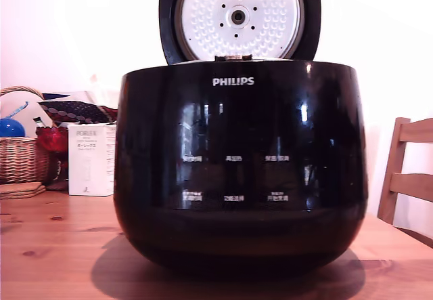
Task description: Close the rice cooker by pressing the lid down with medium force
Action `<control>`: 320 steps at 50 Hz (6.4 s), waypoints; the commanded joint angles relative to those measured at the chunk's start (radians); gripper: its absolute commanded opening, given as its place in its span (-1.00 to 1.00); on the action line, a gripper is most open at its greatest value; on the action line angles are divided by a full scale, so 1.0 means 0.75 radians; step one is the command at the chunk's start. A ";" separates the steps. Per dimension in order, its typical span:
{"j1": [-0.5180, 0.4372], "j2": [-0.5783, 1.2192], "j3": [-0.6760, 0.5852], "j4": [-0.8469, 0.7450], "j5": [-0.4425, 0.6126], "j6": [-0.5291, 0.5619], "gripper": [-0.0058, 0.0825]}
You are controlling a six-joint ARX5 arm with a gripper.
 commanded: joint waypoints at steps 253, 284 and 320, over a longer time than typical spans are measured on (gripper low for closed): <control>-0.238 0.515 0.112 -0.639 0.630 -0.125 -0.92; -0.290 0.559 0.089 -0.535 0.552 -0.146 -0.92; -0.261 0.512 -0.259 -0.176 0.541 -0.178 -0.92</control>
